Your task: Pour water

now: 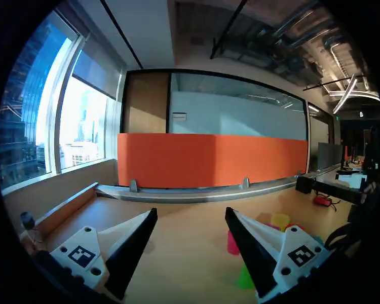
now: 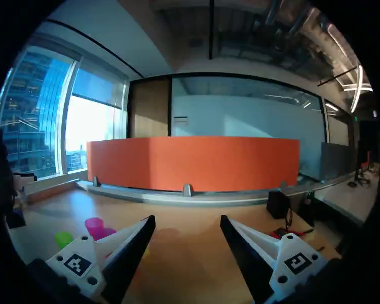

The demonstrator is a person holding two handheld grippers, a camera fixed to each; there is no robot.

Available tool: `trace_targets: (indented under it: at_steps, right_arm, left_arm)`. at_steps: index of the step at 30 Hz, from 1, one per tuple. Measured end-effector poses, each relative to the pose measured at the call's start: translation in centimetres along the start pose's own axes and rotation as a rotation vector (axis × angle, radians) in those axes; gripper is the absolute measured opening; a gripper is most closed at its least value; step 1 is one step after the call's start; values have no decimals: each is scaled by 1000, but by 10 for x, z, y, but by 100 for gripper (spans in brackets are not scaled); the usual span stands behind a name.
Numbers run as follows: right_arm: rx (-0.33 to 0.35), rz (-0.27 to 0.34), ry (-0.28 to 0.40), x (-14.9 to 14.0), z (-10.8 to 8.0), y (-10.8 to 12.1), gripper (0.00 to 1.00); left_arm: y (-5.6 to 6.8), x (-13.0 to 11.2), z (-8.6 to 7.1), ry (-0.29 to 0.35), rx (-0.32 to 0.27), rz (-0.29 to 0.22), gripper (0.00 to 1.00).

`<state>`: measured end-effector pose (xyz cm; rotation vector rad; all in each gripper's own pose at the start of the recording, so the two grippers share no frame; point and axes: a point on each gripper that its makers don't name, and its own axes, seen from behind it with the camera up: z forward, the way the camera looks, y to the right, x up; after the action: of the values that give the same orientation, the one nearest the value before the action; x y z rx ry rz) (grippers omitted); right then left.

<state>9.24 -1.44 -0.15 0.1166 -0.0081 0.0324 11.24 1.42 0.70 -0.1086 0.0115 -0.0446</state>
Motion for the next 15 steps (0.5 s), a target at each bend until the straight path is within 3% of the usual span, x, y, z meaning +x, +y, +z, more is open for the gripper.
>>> trace_targets:
  at_steps: [15]
  right_arm:
    - [52, 0, 20, 68, 7, -4, 99]
  left_arm:
    - [6, 79, 8, 34, -41, 28, 100]
